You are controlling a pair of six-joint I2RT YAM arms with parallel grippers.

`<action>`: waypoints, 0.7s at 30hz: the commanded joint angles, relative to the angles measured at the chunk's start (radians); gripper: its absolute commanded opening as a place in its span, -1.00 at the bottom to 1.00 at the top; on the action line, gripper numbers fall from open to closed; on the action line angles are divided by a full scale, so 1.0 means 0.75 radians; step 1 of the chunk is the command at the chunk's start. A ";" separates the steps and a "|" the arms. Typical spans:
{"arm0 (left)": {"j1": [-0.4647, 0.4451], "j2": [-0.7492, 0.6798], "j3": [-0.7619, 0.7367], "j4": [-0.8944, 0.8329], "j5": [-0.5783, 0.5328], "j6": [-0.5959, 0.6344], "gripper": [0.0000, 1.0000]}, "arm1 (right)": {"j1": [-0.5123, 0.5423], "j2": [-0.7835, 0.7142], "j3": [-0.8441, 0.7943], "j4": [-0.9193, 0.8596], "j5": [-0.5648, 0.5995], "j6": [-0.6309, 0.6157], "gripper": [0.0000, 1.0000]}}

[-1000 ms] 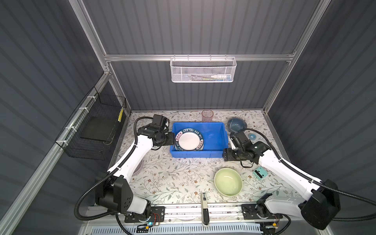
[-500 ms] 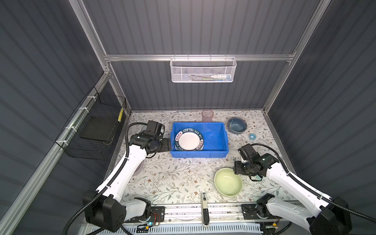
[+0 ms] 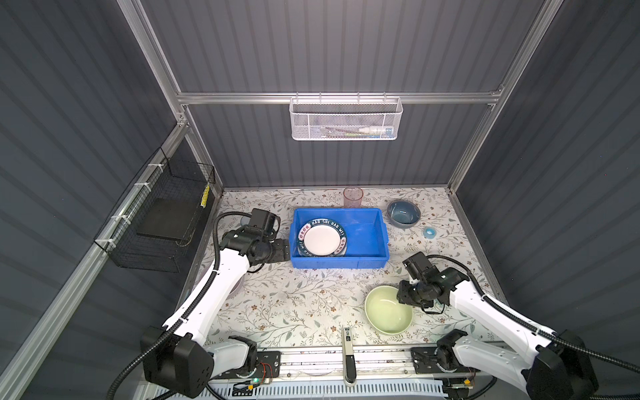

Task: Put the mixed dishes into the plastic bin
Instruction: 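Move the right gripper to the pale green bowl while left draws back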

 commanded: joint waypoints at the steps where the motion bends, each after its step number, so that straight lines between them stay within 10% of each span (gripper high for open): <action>1: 0.009 -0.034 -0.005 -0.047 -0.025 -0.008 0.71 | -0.007 0.039 -0.025 0.067 -0.037 0.024 -0.06; 21: 0.009 -0.021 -0.091 0.036 0.000 0.012 0.72 | 0.016 0.062 0.015 0.080 -0.120 -0.085 -0.76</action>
